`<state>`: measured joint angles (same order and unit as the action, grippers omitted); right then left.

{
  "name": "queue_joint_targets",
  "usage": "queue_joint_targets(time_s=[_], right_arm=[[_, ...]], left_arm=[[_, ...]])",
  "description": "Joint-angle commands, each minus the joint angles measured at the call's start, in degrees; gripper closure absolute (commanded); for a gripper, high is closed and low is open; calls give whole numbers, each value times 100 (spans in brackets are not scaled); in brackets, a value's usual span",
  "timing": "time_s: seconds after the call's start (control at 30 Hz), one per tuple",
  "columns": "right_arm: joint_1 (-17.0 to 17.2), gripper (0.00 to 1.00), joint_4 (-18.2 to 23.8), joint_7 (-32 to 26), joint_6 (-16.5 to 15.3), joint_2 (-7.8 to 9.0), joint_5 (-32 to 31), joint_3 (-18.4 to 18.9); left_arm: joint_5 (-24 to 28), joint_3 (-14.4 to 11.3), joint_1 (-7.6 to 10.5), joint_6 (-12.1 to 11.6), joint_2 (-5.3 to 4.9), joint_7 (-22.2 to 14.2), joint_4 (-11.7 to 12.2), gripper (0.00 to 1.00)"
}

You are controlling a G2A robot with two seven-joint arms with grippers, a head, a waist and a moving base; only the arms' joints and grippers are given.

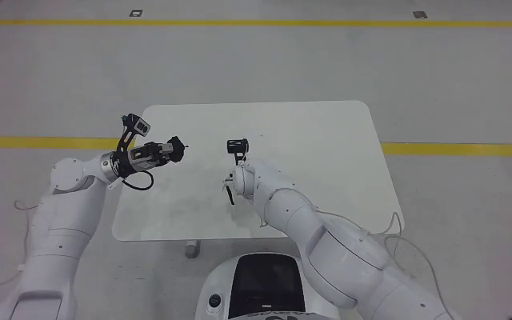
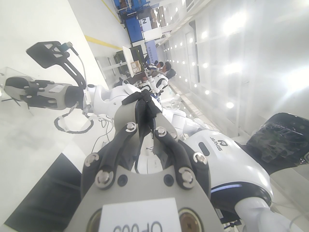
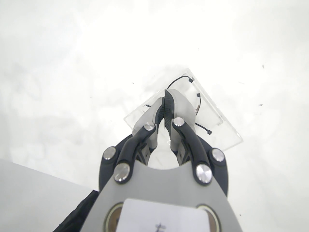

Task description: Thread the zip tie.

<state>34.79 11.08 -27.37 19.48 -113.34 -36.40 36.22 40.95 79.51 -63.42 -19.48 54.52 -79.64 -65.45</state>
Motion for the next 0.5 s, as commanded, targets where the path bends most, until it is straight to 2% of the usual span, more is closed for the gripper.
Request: queue_joint_targets(time_s=[0.0, 0.2, 0.47], right_arm=[[-18, 100, -6, -18, 0, -1, -23, 33], [-46, 100, 197, -498, 0, 20, -96, 93], [-46, 100, 197, -498, 0, 20, -96, 93]], left_arm=[[0, 0, 0, 0, 0, 0, 0, 100], [0, 0, 0, 0, 0, 0, 0, 100], [0, 0, 0, 0, 0, 0, 0, 100]])
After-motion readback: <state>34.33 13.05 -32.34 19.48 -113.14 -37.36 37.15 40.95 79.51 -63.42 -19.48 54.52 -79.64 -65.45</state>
